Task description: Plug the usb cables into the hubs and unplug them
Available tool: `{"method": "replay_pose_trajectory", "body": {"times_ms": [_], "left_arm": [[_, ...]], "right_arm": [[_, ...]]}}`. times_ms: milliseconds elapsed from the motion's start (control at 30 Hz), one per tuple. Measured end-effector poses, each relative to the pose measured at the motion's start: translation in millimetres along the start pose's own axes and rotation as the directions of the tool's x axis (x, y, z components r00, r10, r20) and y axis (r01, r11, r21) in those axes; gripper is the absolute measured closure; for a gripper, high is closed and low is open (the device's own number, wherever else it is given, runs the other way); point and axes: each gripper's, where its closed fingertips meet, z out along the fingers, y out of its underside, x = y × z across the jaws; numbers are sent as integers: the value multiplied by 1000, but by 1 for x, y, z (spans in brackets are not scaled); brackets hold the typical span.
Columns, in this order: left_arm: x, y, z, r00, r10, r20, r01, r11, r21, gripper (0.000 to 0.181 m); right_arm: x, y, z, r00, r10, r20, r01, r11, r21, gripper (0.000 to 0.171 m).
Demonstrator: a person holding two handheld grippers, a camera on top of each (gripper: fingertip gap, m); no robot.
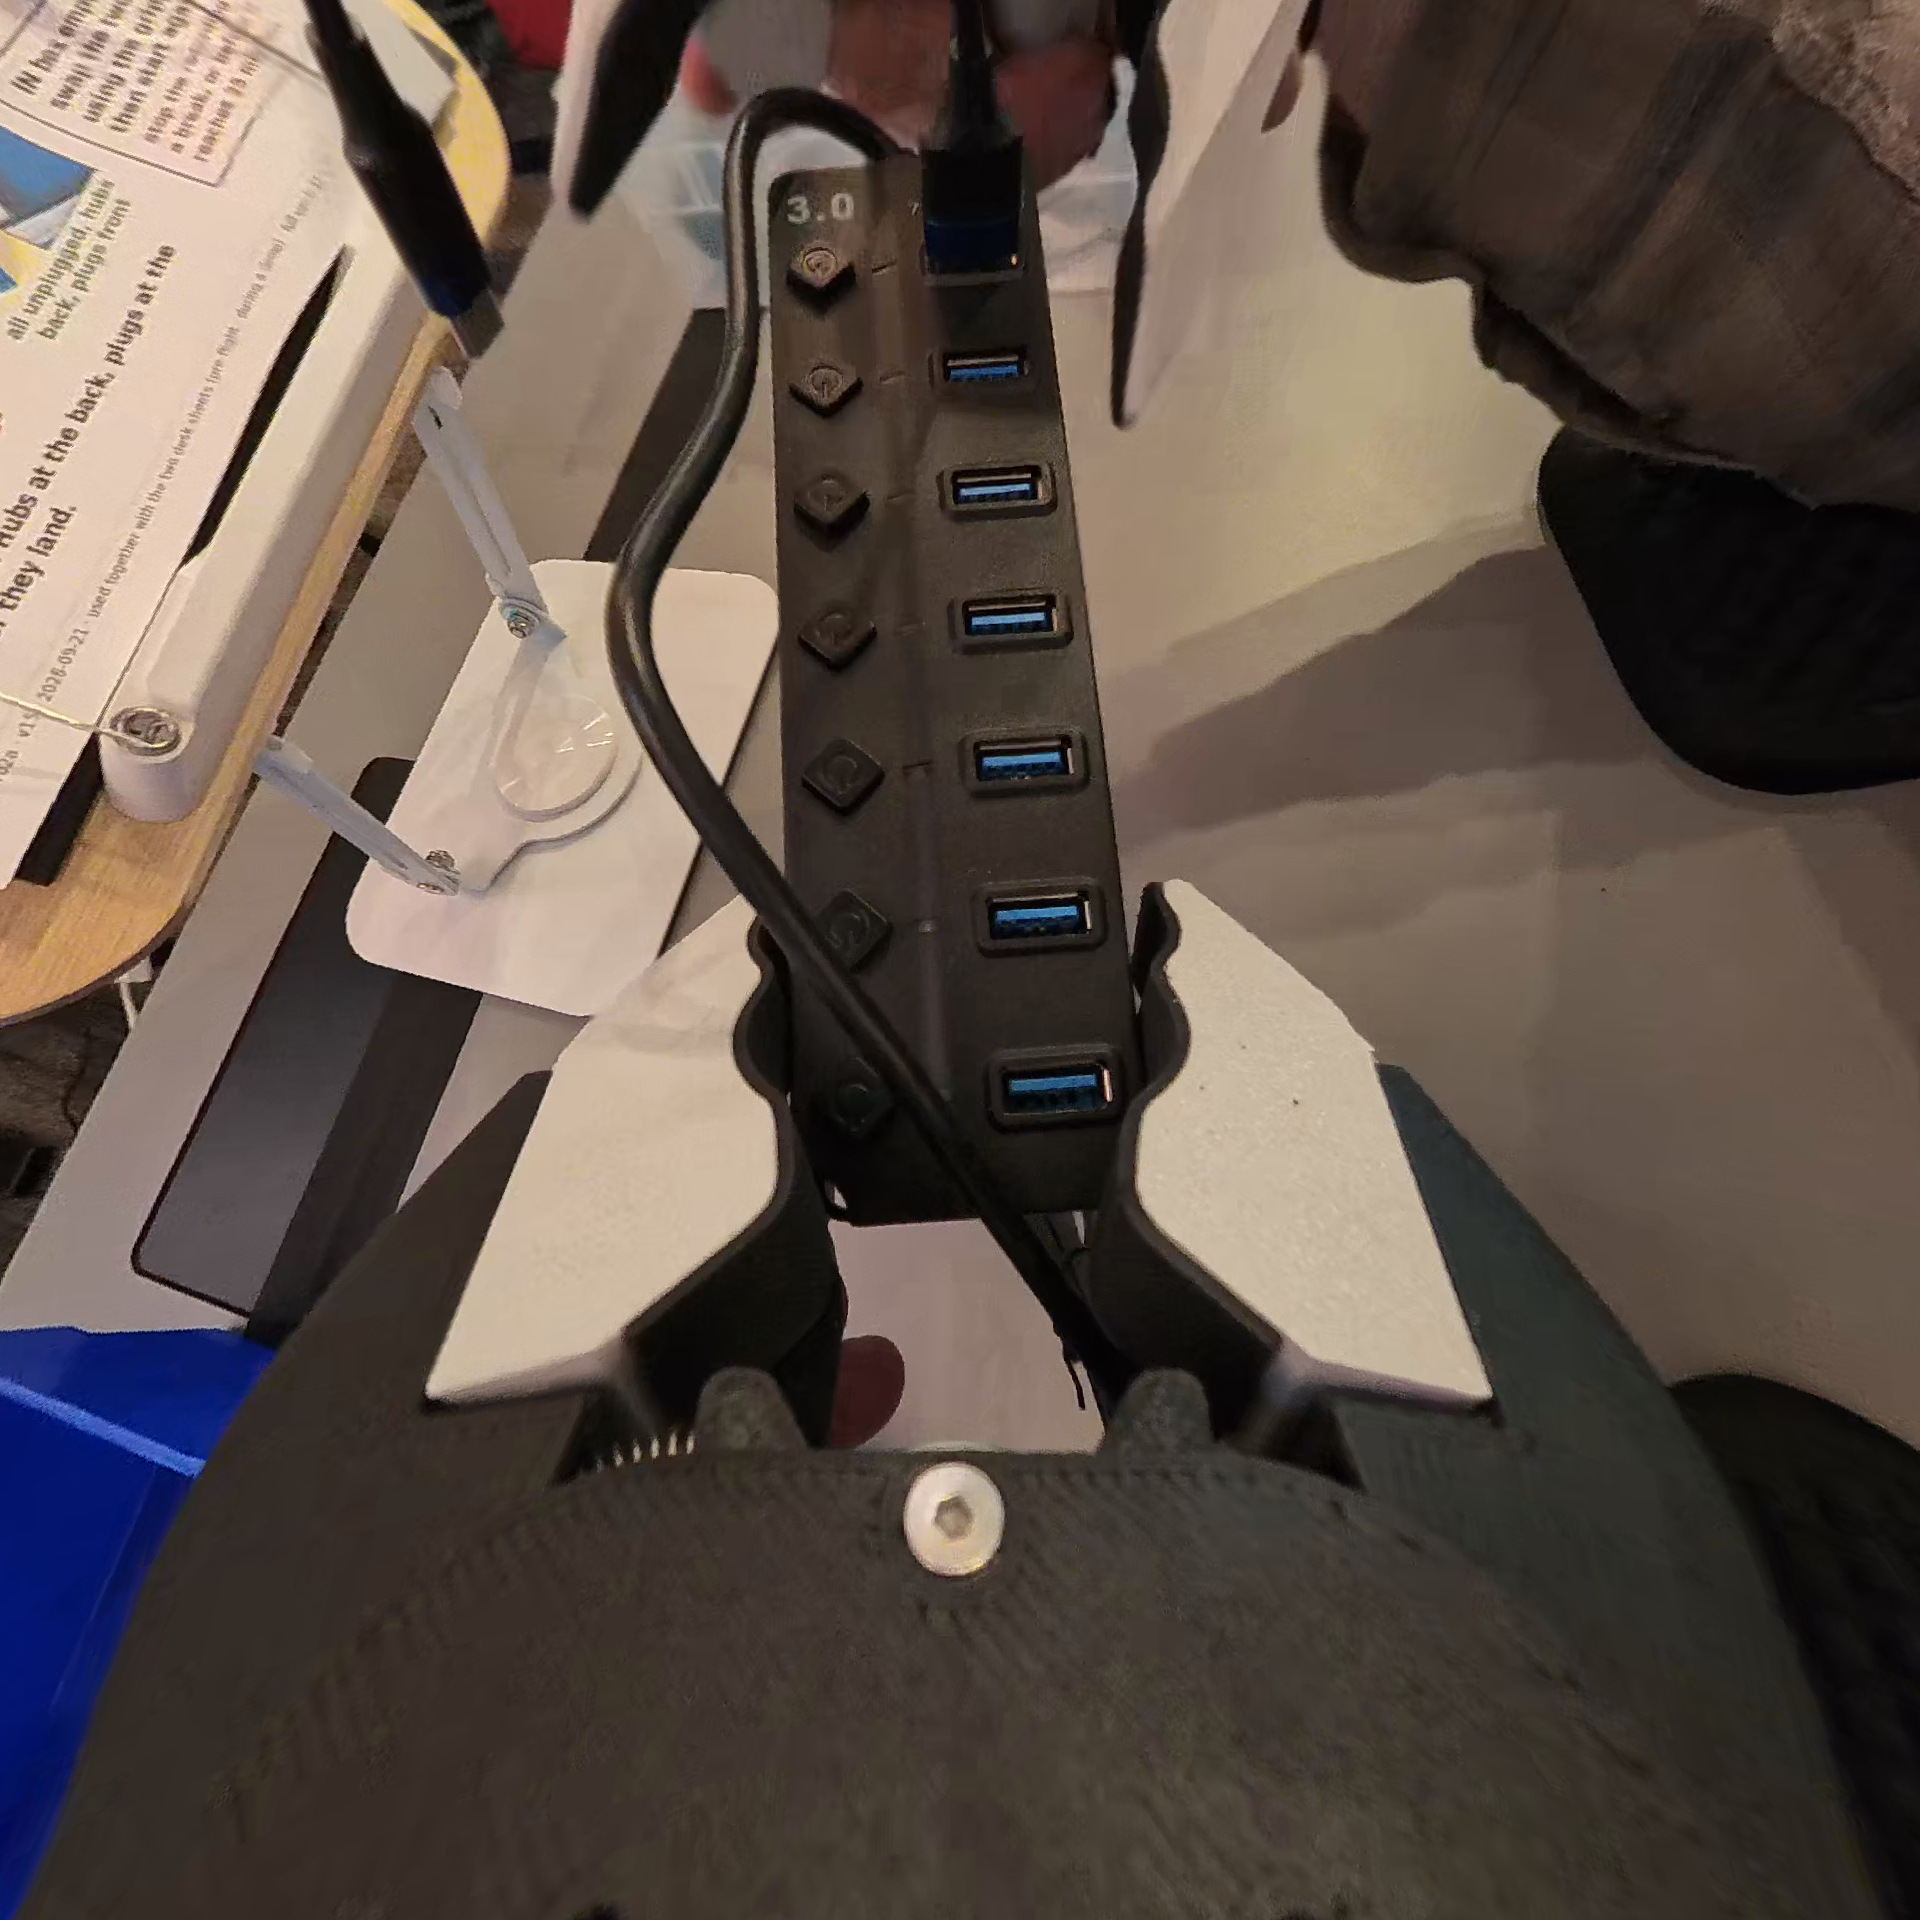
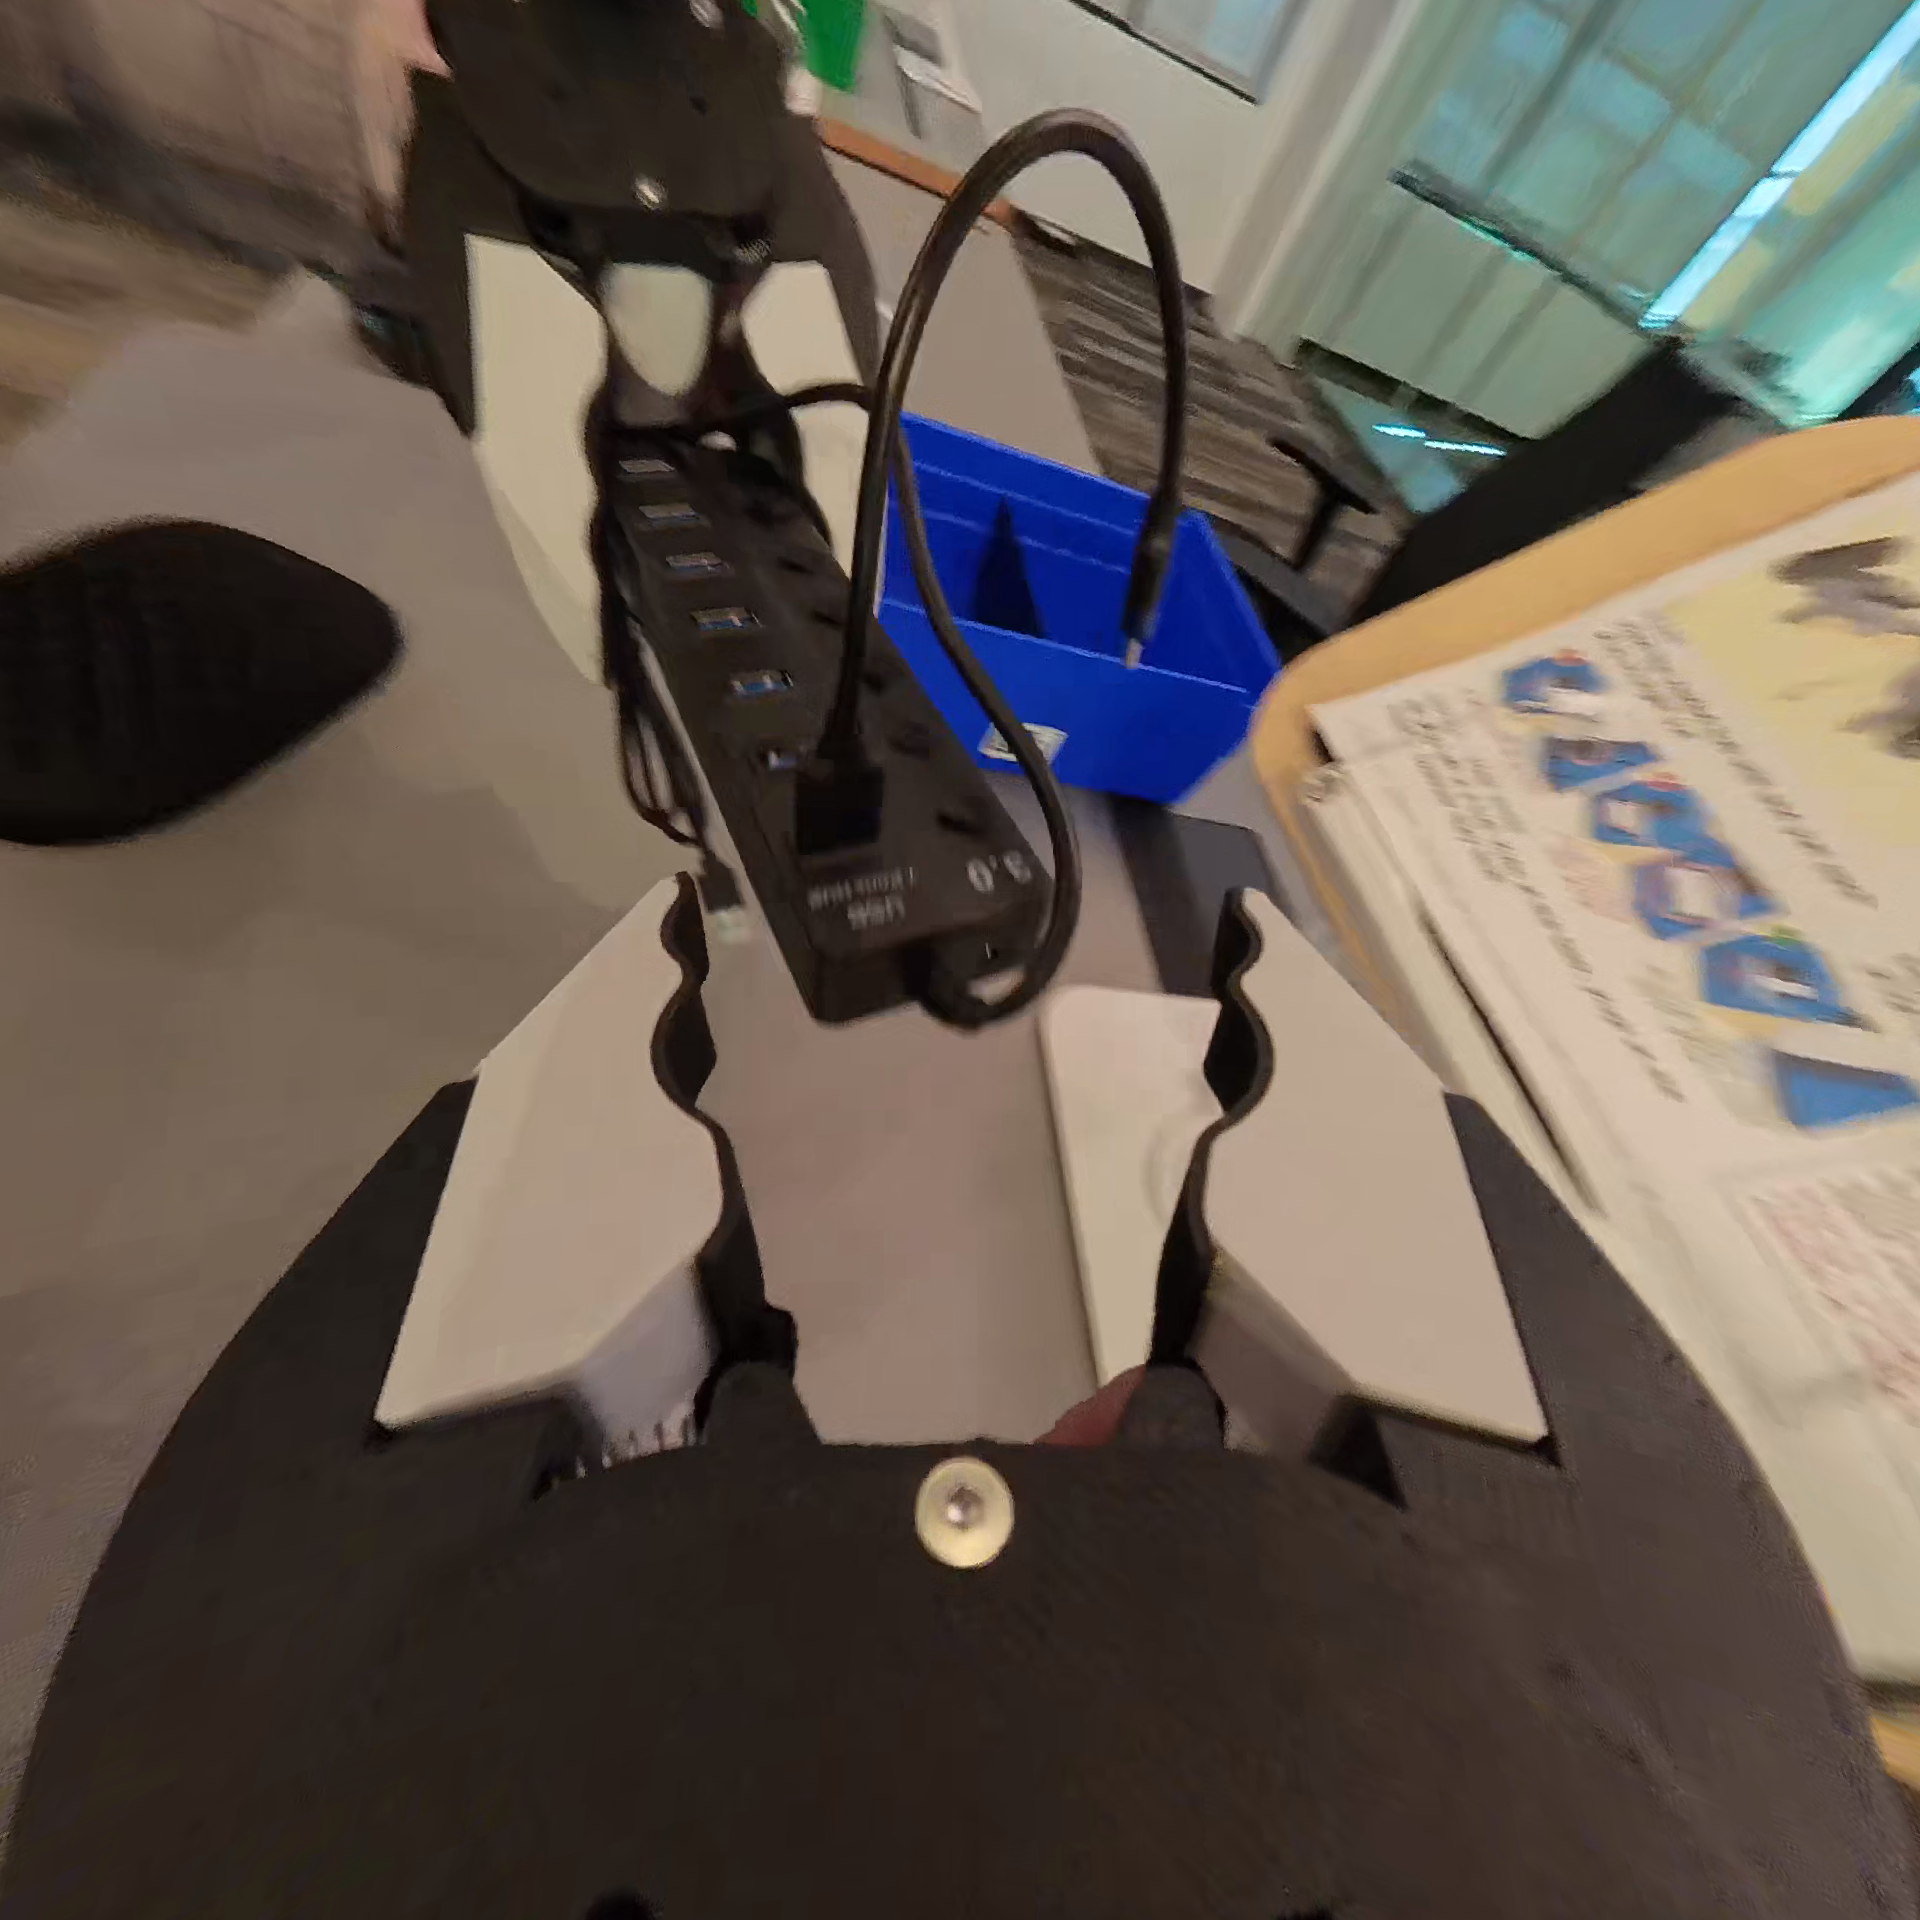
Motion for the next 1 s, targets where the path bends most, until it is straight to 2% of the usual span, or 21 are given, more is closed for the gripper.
{"method": "replay_pose_trajectory", "body": {"times_ms": [67, 200, 333, 467, 700, 800, 1000], "left_arm": [[-2, -2, -1, 999, -54, 7, 53, 998, 32, 119], [-10, -3, -1, 987, -157, 23, 155, 986, 68, 119], [-15, -7, -6, 968, -252, 16, 250, 966, 72, 119], [-17, -9, -16, 943, -332, -5, 332, 941, 68, 119], [-7, -6, -25, 916, -399, -46, 401, 916, 24, 119], [-4, -1, -25, 895, -443, -55, 443, 896, -4, 119], [3, 12, -20, 887, -458, -59, 455, 888, -63, 119]], "right_arm": [[11, 0, -17, 988, -105, -111, 98, 993, -66, 78], [8, -14, -31, 936, -302, -183, 277, 949, -149, 92], [9, -6, -10, 882, -434, -184, 378, 884, -276, 94], [18, -5, 12, 785, -576, -230, 494, 805, -329, 105], [29, 2, 46, 679, -686, -262, 565, 715, -411, 118], [31, 9, 56, 656, -711, -254, 573, 688, -446, 129], [33, 29, 78, 646, -726, -236, 570, 664, -483, 127]]}}
